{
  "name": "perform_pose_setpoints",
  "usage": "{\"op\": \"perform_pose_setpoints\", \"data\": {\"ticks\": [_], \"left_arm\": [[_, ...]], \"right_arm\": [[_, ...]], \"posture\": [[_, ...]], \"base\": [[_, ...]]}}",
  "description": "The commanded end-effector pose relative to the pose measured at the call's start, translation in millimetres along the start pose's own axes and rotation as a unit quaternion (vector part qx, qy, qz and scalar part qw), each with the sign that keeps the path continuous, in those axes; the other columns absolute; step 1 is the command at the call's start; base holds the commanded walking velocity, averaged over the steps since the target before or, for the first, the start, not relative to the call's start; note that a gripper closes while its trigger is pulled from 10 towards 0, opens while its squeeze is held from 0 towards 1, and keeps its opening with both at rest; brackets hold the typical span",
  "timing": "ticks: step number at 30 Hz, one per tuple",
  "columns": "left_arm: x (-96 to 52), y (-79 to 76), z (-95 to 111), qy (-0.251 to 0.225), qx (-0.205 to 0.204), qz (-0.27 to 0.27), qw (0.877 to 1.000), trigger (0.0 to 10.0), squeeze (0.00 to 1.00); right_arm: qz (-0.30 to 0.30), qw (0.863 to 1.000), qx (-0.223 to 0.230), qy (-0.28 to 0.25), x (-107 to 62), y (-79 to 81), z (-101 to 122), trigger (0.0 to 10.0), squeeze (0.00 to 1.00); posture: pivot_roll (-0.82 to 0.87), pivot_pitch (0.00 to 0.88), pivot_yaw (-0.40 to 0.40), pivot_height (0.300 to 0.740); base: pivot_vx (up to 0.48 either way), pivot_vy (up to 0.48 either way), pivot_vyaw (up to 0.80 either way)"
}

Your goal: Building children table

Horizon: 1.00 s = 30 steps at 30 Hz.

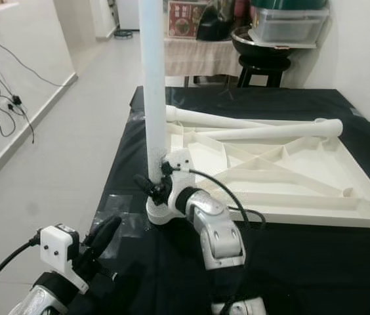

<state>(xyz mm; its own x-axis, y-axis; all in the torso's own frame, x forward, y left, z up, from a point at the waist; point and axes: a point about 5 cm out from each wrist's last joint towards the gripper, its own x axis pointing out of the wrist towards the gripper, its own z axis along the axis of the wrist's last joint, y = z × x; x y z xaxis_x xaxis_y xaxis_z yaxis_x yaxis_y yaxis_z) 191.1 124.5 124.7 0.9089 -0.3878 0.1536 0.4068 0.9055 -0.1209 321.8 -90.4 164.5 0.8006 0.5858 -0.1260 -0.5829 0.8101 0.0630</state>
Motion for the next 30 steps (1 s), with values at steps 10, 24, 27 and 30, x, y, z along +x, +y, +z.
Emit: {"op": "perform_pose_setpoints", "data": {"ticks": [10, 24, 27, 30], "left_arm": [[0.3, 1.2, -2, 0.003, 0.003, 0.003, 1.000, 10.0, 0.00], [1.3, 0.8, -3, 0.003, 0.002, 0.003, 1.000, 10.0, 0.00], [1.7, 0.1, -3, 0.003, 0.002, 0.002, 1.000, 10.0, 0.00], [1.9, -0.5, -3, 0.003, 0.002, 0.002, 1.000, 10.0, 0.00]], "right_arm": [[0.266, 0.961, -0.043, -0.060, -2.3, -3.0, 52, 10.0, 0.00], [0.461, 0.882, -0.094, -0.016, 6.1, -4.2, 54, 3.1, 0.00], [0.480, 0.873, -0.086, -0.003, 8.5, -4.3, 47, 0.0, 0.00], [0.485, 0.871, -0.084, 0.008, 10.3, -5.8, 43, 0.0, 0.00]], "posture": [[-0.01, 0.064, -0.009, 0.740], [0.00, 0.056, -0.007, 0.740], [0.01, 0.053, -0.009, 0.740], [0.01, 0.053, -0.011, 0.740]], "base": [[0.000, 0.000, 0.00], [0.000, 0.000, 0.00], [0.000, 0.000, 0.00], [0.000, 0.000, 0.00]]}}
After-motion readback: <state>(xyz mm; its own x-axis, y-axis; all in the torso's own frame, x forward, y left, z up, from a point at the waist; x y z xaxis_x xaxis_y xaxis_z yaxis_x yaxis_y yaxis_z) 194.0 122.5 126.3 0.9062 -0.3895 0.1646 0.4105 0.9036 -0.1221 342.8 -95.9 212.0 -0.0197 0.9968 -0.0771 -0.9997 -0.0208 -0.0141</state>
